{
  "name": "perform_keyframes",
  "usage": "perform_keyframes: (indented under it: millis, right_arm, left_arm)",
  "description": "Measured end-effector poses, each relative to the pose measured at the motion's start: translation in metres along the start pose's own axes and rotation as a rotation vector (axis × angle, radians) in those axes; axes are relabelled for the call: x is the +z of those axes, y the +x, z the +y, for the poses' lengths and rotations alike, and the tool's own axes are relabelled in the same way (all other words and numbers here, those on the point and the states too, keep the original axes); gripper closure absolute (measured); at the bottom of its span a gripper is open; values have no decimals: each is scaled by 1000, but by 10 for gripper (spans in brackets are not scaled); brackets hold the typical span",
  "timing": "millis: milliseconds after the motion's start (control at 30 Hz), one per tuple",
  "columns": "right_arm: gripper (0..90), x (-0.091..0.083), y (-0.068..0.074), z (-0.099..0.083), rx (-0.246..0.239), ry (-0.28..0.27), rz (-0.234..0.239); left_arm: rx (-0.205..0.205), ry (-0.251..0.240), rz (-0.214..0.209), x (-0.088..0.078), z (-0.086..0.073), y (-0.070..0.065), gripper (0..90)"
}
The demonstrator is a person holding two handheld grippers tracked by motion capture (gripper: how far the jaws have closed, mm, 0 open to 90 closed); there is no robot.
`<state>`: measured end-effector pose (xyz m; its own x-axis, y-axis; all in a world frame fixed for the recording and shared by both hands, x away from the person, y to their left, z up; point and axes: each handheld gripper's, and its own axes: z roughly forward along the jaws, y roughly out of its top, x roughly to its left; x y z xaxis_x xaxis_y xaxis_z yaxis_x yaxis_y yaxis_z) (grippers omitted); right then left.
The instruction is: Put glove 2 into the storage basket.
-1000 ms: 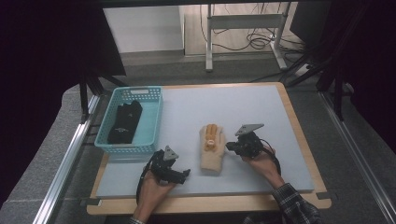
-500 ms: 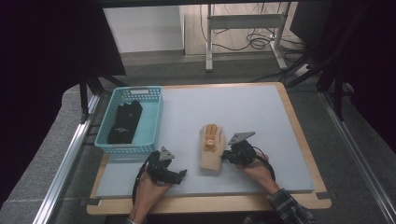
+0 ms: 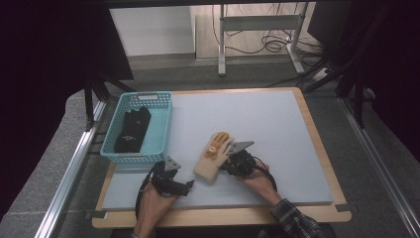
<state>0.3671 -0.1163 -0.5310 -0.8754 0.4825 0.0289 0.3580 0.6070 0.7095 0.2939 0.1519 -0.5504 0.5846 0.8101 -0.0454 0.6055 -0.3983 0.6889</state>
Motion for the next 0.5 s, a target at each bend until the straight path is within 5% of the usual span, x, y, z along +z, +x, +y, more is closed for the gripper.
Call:
perform_keyframes:
  millis: [267, 500]
  right_arm:
    - [775, 13, 9, 10, -26, -8, -6]
    - [724, 5, 7, 6, -21, -17, -12]
  left_arm:
    - [-3, -1, -2, 1, 0, 0, 4]
    - [-7, -6, -1, 1, 0, 0, 2]
